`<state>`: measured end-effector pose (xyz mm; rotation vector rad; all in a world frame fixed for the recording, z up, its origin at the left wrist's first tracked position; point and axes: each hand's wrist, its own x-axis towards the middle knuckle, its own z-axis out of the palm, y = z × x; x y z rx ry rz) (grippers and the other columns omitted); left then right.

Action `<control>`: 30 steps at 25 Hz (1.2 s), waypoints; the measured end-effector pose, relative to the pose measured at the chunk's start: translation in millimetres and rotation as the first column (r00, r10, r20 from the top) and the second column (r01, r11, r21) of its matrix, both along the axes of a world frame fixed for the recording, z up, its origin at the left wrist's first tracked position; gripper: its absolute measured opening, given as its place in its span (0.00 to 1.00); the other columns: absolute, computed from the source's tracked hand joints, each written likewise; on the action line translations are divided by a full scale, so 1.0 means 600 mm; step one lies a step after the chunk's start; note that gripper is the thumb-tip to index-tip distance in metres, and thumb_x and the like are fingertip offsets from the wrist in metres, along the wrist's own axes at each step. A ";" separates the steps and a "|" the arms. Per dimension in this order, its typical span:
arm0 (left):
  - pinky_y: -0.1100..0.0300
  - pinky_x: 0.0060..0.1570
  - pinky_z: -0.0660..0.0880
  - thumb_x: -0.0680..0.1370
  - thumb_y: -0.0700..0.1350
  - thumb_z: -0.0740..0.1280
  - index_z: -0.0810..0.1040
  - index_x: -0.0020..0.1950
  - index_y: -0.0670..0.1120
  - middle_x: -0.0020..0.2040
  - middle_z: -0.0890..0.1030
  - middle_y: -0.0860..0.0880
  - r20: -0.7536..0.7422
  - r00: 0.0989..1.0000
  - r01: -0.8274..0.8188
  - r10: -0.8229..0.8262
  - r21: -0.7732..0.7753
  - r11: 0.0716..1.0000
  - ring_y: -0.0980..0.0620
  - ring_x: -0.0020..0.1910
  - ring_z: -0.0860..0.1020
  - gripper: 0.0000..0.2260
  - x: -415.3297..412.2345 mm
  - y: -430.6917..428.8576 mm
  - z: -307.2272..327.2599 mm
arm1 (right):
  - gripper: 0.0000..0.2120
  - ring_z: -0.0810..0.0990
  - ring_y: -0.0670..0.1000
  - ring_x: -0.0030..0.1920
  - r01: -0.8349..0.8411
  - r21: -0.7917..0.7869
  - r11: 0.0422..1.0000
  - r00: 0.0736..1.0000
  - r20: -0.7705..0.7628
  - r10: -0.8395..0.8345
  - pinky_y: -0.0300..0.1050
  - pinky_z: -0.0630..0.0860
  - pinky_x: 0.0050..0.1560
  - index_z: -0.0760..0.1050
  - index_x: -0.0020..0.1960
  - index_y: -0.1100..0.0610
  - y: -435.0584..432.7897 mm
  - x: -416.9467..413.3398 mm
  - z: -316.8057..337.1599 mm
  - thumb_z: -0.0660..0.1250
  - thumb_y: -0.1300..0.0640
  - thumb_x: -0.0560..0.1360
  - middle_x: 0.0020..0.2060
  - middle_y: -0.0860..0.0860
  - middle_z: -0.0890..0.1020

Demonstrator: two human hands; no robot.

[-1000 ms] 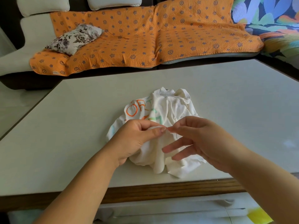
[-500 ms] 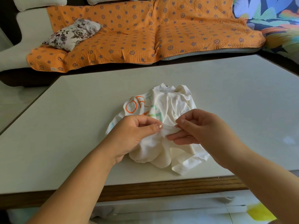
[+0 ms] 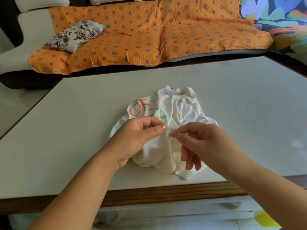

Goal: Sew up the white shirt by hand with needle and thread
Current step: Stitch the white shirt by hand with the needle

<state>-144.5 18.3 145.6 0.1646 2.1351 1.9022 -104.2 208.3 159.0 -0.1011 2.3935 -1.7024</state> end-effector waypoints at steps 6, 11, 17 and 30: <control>0.59 0.57 0.73 0.66 0.52 0.71 0.85 0.44 0.49 0.44 0.85 0.52 -0.016 1.000 0.015 -0.015 -0.011 1.000 0.57 0.49 0.81 0.10 0.000 -0.001 0.000 | 0.07 0.79 0.53 0.26 -0.008 -0.019 1.000 1.000 0.000 0.008 0.41 0.73 0.27 0.82 0.47 0.55 -0.001 -0.001 -0.001 0.65 0.56 0.78 0.27 0.53 0.81; 0.58 0.57 0.73 0.66 0.53 0.72 0.85 0.43 0.51 0.44 0.85 0.52 -0.018 1.000 0.018 -0.018 -0.015 1.000 0.57 0.48 0.81 0.10 0.000 -0.002 0.001 | 0.07 0.78 0.53 0.26 -0.002 -0.012 1.000 1.000 -0.005 0.002 0.41 0.74 0.28 0.82 0.47 0.55 -0.002 -0.003 -0.003 0.65 0.58 0.78 0.27 0.53 0.81; 0.60 0.57 0.72 0.66 0.53 0.72 0.85 0.42 0.52 0.44 0.85 0.53 -0.039 0.999 0.018 -0.019 -0.030 0.999 0.58 0.48 0.81 0.09 0.001 -0.001 0.000 | 0.07 0.78 0.52 0.25 0.003 -0.007 1.000 1.000 -0.001 -0.003 0.41 0.74 0.28 0.82 0.47 0.55 -0.003 -0.004 -0.004 0.65 0.59 0.78 0.26 0.53 0.81; 0.68 0.50 0.74 0.75 0.44 0.72 0.84 0.47 0.50 0.44 0.86 0.51 -0.127 0.992 -0.025 0.012 -0.103 0.994 0.59 0.48 0.83 0.03 0.007 0.014 -0.004 | 0.08 0.81 0.52 0.26 0.079 -0.016 0.997 0.996 -0.042 -0.080 0.39 0.75 0.27 0.77 0.45 0.58 -0.012 -0.010 -0.017 0.65 0.56 0.80 0.28 0.53 0.83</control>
